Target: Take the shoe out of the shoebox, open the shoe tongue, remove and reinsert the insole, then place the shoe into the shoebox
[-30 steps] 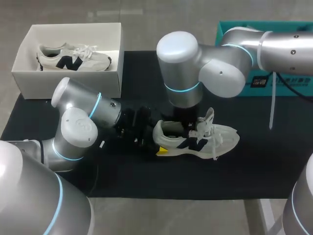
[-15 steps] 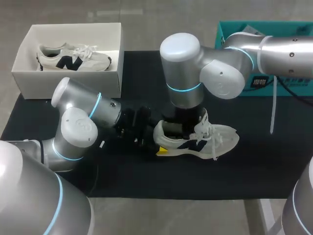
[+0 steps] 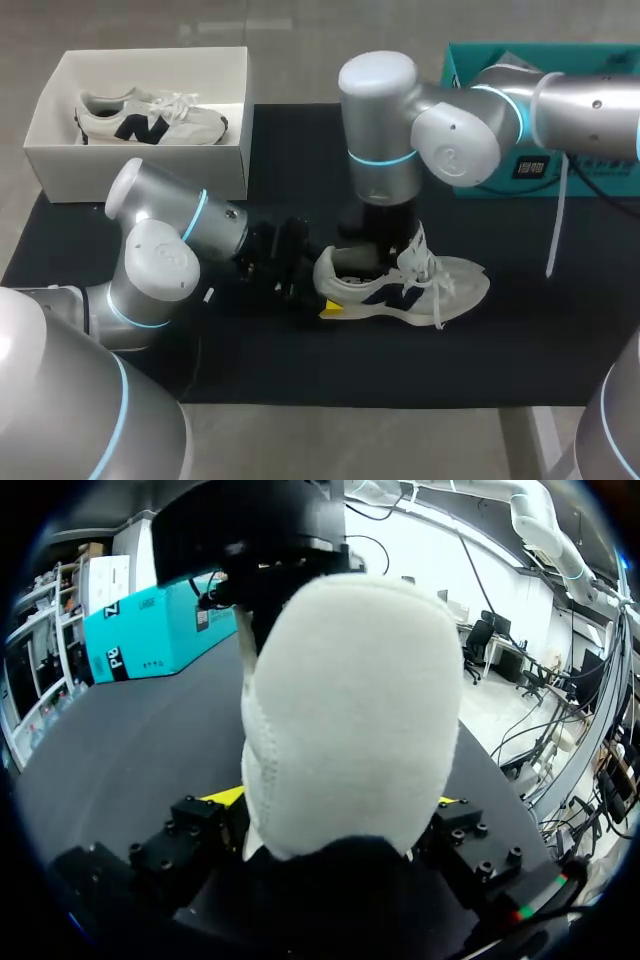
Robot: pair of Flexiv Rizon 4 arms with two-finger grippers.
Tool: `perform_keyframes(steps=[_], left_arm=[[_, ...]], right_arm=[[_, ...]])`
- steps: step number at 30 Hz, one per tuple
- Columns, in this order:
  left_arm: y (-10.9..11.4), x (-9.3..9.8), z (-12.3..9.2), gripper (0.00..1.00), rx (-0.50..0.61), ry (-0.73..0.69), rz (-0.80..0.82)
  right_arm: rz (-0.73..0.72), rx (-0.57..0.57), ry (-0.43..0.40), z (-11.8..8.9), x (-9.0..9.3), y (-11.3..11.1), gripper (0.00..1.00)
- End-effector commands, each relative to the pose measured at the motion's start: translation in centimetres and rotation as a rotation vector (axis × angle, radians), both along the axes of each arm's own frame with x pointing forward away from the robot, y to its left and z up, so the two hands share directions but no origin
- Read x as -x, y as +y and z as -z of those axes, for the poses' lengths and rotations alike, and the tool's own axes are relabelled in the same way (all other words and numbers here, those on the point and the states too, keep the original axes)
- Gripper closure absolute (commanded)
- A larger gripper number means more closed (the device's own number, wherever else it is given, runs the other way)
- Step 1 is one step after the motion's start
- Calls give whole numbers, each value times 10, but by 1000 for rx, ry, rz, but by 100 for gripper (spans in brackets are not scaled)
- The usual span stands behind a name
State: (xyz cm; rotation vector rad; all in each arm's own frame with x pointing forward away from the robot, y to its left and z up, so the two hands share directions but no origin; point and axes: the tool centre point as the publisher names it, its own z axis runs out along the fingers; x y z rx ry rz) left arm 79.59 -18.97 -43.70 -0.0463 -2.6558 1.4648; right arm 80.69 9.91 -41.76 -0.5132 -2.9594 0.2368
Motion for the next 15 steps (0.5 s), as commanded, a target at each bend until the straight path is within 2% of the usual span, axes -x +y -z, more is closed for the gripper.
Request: perform_keyframes(steps=[1, 5, 15], left_arm=[[0, -1, 2, 100, 1, 0, 0], [0, -1, 2, 100, 1, 0, 0], [0, -1, 2, 100, 1, 0, 0]], right_arm=[[24, -6, 36, 41, 6, -6, 100], [35, 3, 35, 38, 9, -8, 100], [52, 8, -5, 5, 11, -11, 100]])
